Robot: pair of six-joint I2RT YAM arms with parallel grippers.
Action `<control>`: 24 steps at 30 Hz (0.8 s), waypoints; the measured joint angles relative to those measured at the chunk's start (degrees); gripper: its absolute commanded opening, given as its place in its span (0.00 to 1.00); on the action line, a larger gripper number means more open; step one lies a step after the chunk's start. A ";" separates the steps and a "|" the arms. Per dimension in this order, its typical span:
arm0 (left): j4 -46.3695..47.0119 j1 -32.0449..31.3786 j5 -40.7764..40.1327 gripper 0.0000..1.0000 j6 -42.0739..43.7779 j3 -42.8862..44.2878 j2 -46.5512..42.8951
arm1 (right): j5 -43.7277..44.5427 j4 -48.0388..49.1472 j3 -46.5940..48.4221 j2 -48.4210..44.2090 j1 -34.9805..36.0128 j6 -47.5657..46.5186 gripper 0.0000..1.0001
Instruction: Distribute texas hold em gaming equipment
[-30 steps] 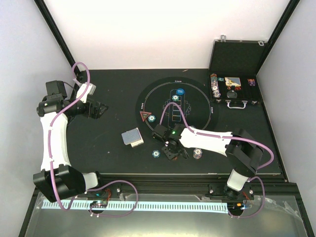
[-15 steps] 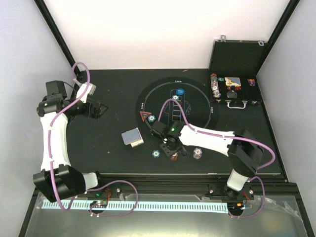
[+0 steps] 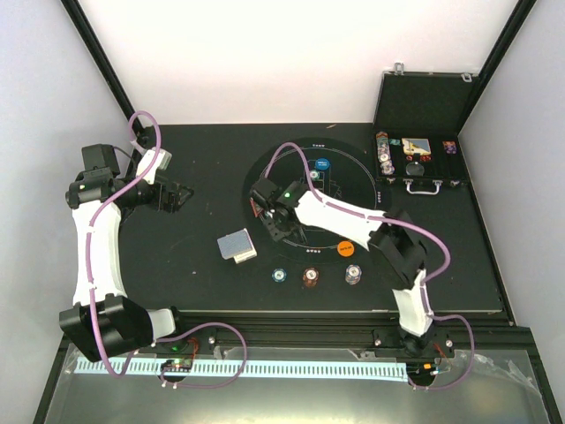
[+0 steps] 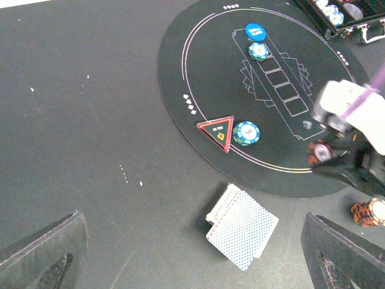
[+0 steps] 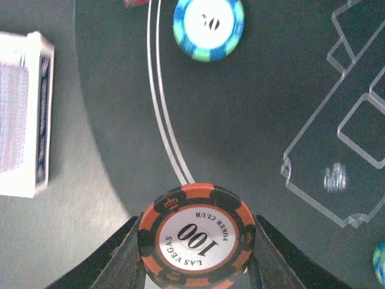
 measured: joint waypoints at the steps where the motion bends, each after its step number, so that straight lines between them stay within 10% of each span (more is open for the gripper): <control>1: 0.00 0.00 0.00 0.99 0.00 0.00 0.00 | 0.11 0.02 2.01 1.97 -1.05 -0.22 0.29; 17: -0.02 0.00 -0.02 0.99 0.02 0.04 -0.35 | -3.21 2.80 9.81 13.84 -4.35 -1.03 0.30; 24: -0.04 0.00 -0.04 0.99 0.04 0.04 -0.35 | -3.96 2.03 13.44 18.16 -4.35 -1.03 0.56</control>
